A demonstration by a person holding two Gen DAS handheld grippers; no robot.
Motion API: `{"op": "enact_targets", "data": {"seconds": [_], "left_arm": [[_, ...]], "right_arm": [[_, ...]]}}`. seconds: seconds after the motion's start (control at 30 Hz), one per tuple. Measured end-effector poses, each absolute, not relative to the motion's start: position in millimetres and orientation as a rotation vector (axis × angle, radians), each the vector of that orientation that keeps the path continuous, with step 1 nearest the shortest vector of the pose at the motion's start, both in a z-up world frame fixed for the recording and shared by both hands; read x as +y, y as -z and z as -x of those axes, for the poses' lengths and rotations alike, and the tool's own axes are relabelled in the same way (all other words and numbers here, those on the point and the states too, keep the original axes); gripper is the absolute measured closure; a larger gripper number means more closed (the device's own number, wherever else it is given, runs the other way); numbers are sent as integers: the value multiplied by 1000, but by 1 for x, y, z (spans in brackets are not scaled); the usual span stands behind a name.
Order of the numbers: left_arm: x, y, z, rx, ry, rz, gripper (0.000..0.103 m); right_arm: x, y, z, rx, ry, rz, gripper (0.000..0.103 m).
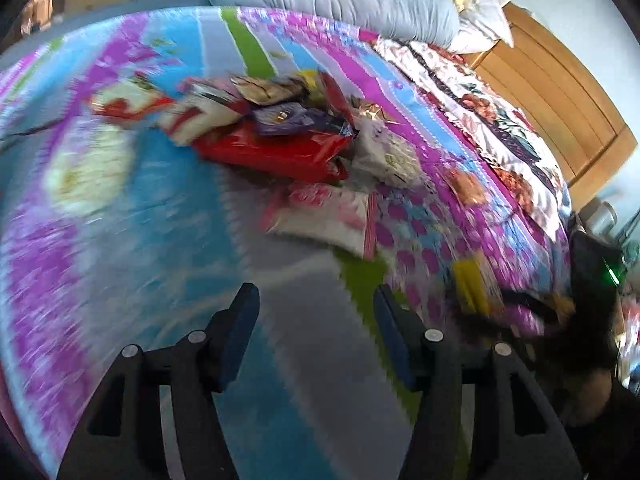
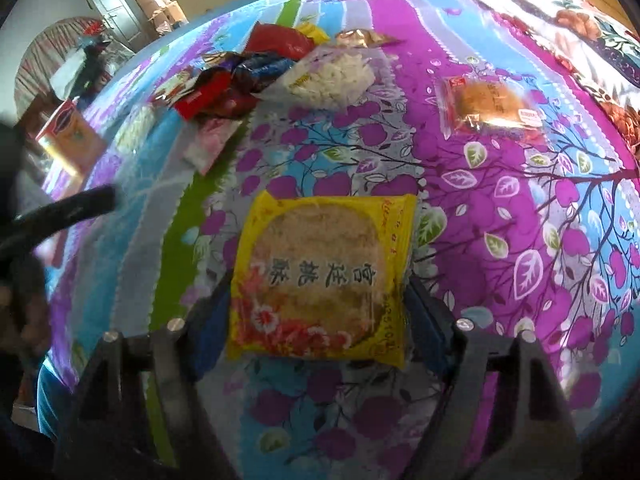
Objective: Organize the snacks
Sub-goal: 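Grasp the yellow pastry bag with the right tool while the left grasps the pink flamingo packet, then carry the yellow pastry bag and pink flamingo packet over the white basket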
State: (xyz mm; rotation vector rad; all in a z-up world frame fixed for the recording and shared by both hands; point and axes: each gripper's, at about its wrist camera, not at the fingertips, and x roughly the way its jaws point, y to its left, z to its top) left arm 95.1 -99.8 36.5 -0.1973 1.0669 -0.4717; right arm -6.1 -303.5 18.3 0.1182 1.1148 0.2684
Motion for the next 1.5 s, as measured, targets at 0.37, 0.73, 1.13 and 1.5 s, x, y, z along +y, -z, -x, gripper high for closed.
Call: {"op": "enact_targets", "data": {"seconds": [0.37, 0.73, 1.13, 1.5], "left_arm": [[-145, -20, -140, 995, 387, 34, 30], [-163, -12, -142, 1001, 405, -77, 29], [-140, -35, -103, 961, 363, -26, 42], [-73, -128, -35, 789, 246, 54, 42]], "right_arm": [[-312, -14, 2, 1084, -316, -188, 21], [-309, -14, -1, 1085, -333, -166, 18], [-315, -21, 11, 1059, -316, -208, 24], [-279, -75, 26, 973, -385, -160, 24]]}}
